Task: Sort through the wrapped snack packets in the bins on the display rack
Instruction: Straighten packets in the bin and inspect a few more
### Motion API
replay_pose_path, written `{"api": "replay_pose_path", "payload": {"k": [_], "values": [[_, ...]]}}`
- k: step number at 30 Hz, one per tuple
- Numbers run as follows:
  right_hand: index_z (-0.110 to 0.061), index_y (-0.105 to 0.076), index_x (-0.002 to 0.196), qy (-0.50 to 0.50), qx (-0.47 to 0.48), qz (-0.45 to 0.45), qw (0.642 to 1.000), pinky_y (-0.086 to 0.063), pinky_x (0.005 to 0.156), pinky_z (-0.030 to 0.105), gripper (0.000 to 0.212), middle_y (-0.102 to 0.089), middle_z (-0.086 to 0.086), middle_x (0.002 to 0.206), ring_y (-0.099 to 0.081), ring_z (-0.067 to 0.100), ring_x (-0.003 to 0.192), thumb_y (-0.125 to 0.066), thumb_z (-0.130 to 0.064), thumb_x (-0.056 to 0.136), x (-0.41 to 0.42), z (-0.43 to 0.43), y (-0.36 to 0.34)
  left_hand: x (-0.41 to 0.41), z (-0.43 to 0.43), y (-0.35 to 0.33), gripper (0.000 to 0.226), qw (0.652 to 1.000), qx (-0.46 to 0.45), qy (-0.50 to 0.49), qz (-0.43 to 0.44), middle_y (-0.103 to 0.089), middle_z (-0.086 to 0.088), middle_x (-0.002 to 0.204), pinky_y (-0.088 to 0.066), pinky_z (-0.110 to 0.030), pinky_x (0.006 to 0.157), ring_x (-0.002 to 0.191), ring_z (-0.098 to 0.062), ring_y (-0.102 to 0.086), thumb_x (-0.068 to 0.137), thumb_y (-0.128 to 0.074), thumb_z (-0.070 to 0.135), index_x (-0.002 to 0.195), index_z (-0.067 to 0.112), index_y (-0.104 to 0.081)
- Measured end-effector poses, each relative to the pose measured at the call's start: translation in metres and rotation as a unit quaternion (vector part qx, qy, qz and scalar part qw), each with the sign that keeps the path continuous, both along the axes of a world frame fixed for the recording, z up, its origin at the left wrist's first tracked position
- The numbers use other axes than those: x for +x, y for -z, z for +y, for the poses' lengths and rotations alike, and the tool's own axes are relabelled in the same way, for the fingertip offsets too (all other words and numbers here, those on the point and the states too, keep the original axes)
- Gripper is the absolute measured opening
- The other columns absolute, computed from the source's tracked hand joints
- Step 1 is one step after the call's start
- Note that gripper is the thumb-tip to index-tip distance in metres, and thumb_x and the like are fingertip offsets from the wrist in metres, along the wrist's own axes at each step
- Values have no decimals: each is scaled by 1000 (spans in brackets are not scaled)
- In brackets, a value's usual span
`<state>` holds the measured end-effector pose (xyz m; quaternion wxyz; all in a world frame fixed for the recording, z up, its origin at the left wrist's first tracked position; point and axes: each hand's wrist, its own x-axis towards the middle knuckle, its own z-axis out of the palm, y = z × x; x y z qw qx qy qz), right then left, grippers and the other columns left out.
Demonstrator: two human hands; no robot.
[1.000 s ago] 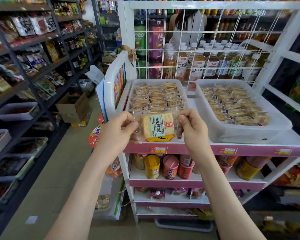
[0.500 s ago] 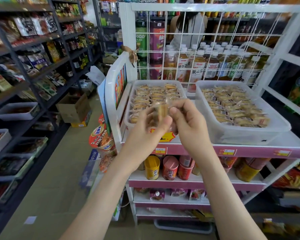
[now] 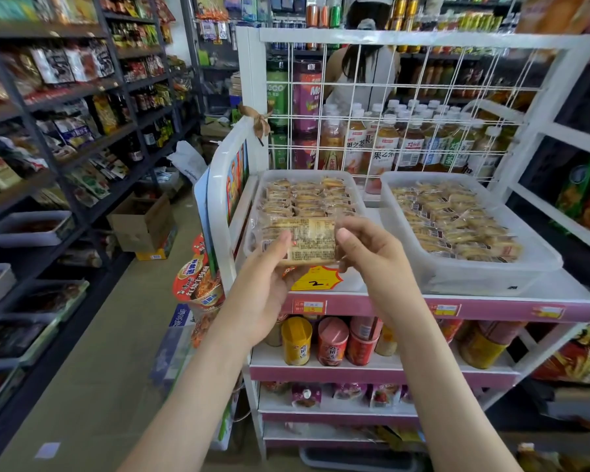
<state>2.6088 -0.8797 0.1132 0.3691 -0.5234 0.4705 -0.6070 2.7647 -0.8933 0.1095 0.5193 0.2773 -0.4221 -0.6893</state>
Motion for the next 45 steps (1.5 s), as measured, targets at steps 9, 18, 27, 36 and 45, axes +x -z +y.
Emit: {"api": "replay_pose_path", "payload": {"k": [9, 18, 27, 36, 45], "values": [[-2, -57, 90, -40, -9, -71, 997, -47, 56, 20, 14, -59, 0, 62, -53, 9, 55, -50, 9, 92, -4, -4, 3, 10, -7, 9, 40, 1000, -8, -13, -4, -72, -9, 110, -59, -32, 75, 99, -24, -69, 81, -60, 18, 121, 12, -57], [-16, -56, 106, -137, 41, 52, 988, -53, 72, 24, 32, -57, 1, 87, -60, 10, 76, -60, 8, 86, -19, -6, 7, 11, -10, 11, 42, 999, 3, -37, -24, -68, -13, 118, -59, -31, 72, 100, -25, -69, 80, -62, 17, 121, 13, -57], [-5, -55, 105, -144, 77, 55, 985, -55, 77, 27, 30, -65, 3, 82, -65, 17, 74, -63, 12, 83, -28, -6, 11, 11, -10, 12, 45, 998, 11, -45, -32, -65, -13, 122, -59, -32, 73, 105, -27, -68, 81, -64, 14, 125, 13, -55], [-12, -61, 99, -175, 62, 5, 983, -53, 76, 25, 28, -66, -2, 81, -65, 20, 81, -63, 11, 83, -30, -10, 15, 17, -9, 15, 44, 999, 22, -45, 0, -65, -14, 124, -59, -39, 80, 107, -29, -67, 81, -62, 10, 124, 10, -54], [-11, -54, 118, 53, -166, 321, 931, -44, 81, 21, 42, -49, -3, 104, -49, 11, 93, -52, 12, 83, 23, -15, 7, 13, 0, 2, 48, 973, -67, -163, -152, -67, -1, 120, -51, -47, 97, 110, -18, -65, 85, -70, 40, 126, 22, -54]]}}
